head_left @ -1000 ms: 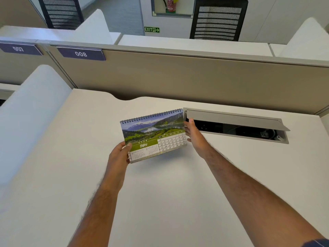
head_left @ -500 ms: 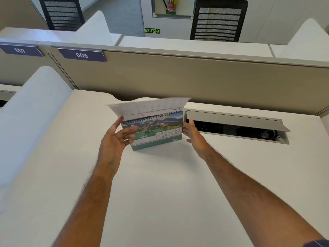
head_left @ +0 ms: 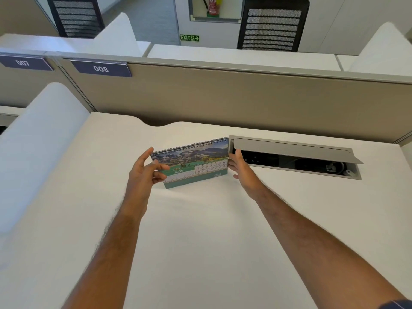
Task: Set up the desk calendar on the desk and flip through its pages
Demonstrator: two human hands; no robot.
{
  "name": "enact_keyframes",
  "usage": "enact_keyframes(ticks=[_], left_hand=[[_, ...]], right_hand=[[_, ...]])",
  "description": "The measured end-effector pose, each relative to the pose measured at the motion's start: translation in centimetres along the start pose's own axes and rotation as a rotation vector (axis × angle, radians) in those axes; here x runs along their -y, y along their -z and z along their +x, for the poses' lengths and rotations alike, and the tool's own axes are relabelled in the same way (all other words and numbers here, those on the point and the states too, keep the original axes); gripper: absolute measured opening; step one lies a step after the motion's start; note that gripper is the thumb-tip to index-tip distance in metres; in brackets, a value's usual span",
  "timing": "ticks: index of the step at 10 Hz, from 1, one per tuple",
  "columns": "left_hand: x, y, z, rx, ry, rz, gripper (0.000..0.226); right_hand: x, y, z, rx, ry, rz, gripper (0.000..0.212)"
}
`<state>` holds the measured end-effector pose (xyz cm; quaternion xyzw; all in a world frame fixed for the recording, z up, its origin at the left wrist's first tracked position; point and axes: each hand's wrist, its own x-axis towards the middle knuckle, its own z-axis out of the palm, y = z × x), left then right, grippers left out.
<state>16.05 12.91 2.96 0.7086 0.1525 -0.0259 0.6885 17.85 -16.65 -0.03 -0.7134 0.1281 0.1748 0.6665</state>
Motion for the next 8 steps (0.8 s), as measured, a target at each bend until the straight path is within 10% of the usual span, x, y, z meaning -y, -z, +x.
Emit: enact_keyframes(ticks=[8], left_hand=[[6.9, -1.0, -5.2, -0.059, -0.147, 0.453, 0.028]], right_hand=[[-6.0, 3.8, -4.8, -0.122, -0.122, -0.142, 0.058]])
